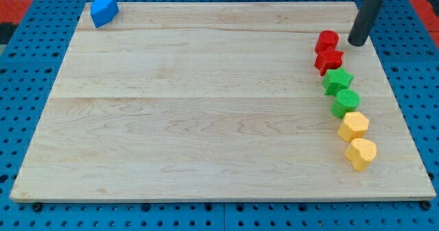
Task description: Move your arm towards top left
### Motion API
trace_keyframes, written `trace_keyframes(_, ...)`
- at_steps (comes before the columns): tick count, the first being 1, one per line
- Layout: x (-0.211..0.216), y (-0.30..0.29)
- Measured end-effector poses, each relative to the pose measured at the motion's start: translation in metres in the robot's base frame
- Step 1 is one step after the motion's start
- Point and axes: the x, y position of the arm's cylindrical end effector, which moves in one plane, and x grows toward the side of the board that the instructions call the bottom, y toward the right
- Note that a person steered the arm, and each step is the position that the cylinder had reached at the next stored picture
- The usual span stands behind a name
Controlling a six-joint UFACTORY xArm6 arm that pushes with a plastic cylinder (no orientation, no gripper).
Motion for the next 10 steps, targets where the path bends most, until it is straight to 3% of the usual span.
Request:
trace_keyframes(3,-0.001,-0.023)
trace_keyframes(5,-0.075,-0.037)
trace_keyframes(6,-0.070,-0.126)
trace_keyframes(8,-0.018,-0.330)
trace_keyframes(10,-0.019,-0.537)
